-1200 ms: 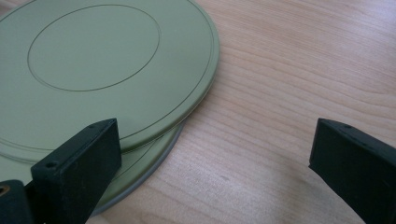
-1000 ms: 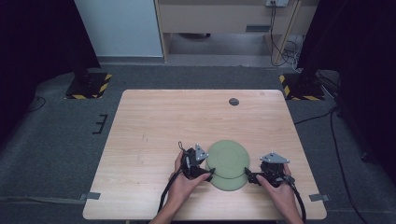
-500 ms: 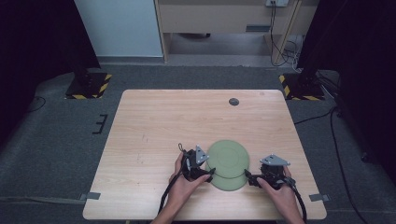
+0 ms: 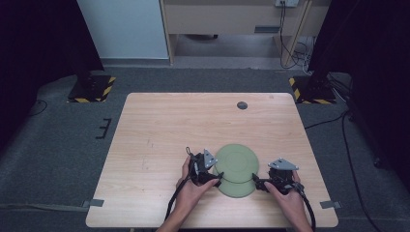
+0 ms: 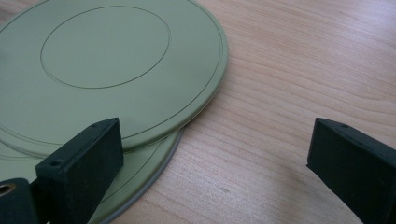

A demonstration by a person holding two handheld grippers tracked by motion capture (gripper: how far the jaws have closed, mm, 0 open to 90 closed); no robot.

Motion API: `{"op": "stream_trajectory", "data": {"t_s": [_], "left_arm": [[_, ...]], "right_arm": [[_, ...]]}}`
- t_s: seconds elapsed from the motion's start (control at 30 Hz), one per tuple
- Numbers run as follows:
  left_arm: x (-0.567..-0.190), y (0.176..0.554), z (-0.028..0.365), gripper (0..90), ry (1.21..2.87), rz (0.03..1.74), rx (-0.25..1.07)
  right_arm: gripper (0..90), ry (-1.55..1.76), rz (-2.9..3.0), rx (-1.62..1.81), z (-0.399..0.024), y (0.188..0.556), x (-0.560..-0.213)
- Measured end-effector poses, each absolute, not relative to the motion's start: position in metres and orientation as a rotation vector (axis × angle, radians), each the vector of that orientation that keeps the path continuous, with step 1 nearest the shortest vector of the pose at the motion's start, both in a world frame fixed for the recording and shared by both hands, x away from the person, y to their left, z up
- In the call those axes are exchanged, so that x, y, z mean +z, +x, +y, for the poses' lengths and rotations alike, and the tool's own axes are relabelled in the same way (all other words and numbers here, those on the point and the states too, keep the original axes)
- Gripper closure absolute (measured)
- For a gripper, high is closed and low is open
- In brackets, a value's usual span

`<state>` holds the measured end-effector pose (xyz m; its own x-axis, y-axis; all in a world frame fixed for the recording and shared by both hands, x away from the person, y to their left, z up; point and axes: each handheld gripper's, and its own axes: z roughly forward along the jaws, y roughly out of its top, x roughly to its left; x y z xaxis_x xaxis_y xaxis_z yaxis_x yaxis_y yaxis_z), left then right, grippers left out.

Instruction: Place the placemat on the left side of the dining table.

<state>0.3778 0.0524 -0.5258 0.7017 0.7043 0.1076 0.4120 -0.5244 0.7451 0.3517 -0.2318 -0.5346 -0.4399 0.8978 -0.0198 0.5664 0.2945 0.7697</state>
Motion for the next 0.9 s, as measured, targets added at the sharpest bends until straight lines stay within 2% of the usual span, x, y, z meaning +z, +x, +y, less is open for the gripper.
{"op": "stream_trajectory", "data": {"t_s": [0.9], "left_arm": [[-0.5245,0.3745,0.0499,5.8,2.186,0.824,0.538]], "right_arm": [[4.8,1.301,2.110,0.966,-0.2319,0.3521,-0.5338]]}}
